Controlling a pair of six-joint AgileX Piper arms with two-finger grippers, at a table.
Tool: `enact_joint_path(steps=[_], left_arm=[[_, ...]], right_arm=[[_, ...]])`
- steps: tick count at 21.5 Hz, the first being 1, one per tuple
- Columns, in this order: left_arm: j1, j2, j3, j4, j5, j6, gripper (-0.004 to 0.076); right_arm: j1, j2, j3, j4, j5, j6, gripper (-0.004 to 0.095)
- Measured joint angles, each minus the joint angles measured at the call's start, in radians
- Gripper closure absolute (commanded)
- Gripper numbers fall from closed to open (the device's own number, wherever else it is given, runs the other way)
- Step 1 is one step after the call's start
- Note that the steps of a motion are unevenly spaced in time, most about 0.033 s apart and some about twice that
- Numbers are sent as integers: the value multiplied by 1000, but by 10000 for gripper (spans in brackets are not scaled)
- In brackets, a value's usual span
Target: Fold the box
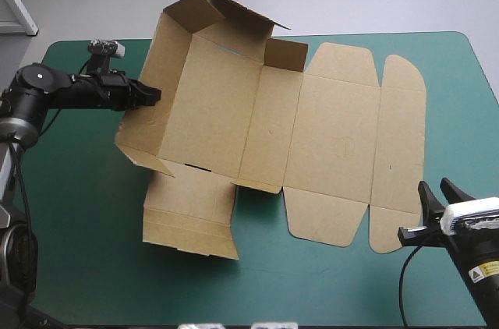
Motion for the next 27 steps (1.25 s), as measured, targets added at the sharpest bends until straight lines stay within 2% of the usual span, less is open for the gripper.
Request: enact_joint_path(steps=[5,9,14,21,27], left_arm=[[-6,108,-300,66,190,-82,734],[-29,190,-446,111,218,-122,734],[-165,305,-637,243,229,-179,733],[-331,352,-661,293,231,-175,734],[-538,353,-688,596,219,-126,733]], right_arm=[[0,0,0,0,0,0,556],[0,0,0,0,0,0,556],[0,0,0,0,0,-1,556],[0,0,0,-36,0,-7,556],[0,0,0,-45,0,-4,556]])
